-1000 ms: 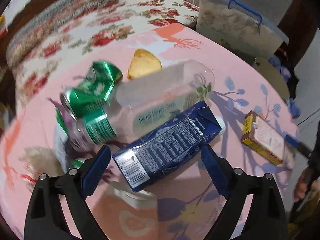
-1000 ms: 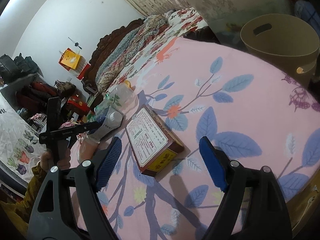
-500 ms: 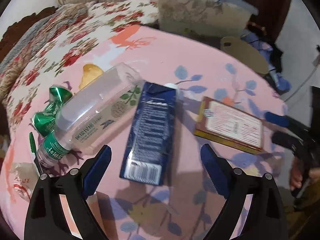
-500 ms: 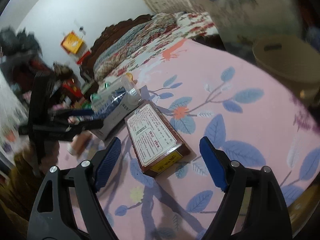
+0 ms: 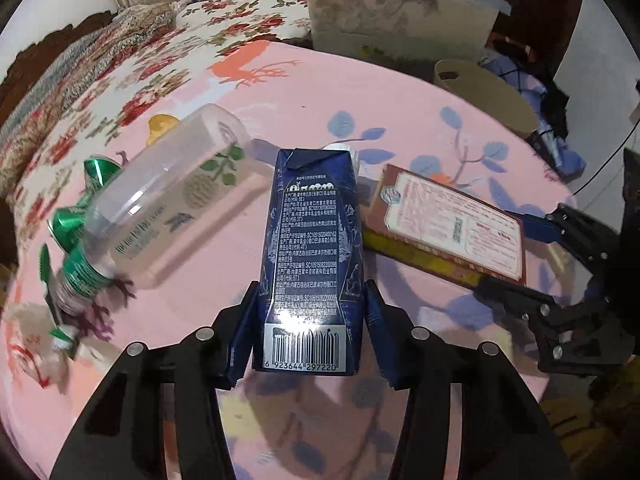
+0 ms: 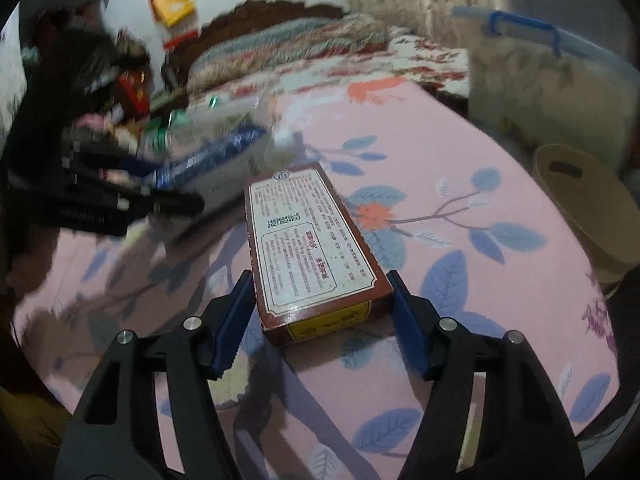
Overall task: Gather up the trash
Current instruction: 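Grasp the blue milk carton with the left tool while the right holds the box, then carry carton and box to the tan bin and release both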
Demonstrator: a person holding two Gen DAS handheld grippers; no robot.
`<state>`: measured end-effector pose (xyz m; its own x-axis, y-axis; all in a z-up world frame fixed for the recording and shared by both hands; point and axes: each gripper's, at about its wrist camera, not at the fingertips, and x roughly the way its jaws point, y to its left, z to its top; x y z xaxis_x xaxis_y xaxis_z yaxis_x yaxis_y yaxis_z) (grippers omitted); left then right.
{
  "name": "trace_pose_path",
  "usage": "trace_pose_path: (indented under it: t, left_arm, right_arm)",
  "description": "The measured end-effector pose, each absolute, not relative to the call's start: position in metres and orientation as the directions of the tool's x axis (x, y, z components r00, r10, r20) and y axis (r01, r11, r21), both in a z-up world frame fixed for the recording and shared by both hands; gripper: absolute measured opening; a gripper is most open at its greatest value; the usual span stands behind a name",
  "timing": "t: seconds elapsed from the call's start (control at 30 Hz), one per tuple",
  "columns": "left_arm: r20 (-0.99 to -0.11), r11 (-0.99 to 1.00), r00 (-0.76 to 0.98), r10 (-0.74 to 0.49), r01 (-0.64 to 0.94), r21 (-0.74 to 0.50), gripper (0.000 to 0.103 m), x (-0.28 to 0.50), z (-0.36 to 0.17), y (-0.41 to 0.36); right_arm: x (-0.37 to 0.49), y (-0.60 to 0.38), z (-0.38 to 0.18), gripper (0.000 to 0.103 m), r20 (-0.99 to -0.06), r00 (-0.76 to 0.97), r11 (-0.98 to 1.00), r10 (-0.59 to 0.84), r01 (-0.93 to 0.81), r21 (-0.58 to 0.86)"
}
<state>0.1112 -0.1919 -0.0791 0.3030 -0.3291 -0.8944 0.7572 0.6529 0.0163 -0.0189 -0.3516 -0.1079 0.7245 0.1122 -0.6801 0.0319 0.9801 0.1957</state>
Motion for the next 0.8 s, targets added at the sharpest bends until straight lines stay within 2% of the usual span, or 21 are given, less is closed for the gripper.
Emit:
trace_pose_path:
  t: [0.1,0.23,0.53,0.8]
  left_arm:
    - [-0.878,0.662,0.273,-0.392,0.747,-0.063,0.047,0.110,-0.073,-0.199]
    - [-0.865,0.645,0.247,-0.437,0.756,-0.111,0.047,0.107,-0.066,-0.225]
    - [-0.854,0.555,0.144,-0.500,0.810,-0.188,0.046,0.102,-0.067,-0.333]
    - [-0.857,0.457,0.109,-0.503,0.876,-0.156,0.046,0.097,-0.067,-0.447]
  right_arm:
    - [-0.032,-0.373,-0.105,0.066,-0.646,0.761,0.965,0.066,0.116,0.236]
    - [-0.048,-0.412,-0.104,0.066,-0.618,0.786,0.925,0.005,0.232,0.302]
    - [-0.075,-0.502,-0.106,0.066,-0.588,0.799,0.809,-0.129,0.427,0.403]
    - [-0.078,-0.571,-0.118,0.066,-0.614,0.759,0.710,-0.216,0.554,0.435]
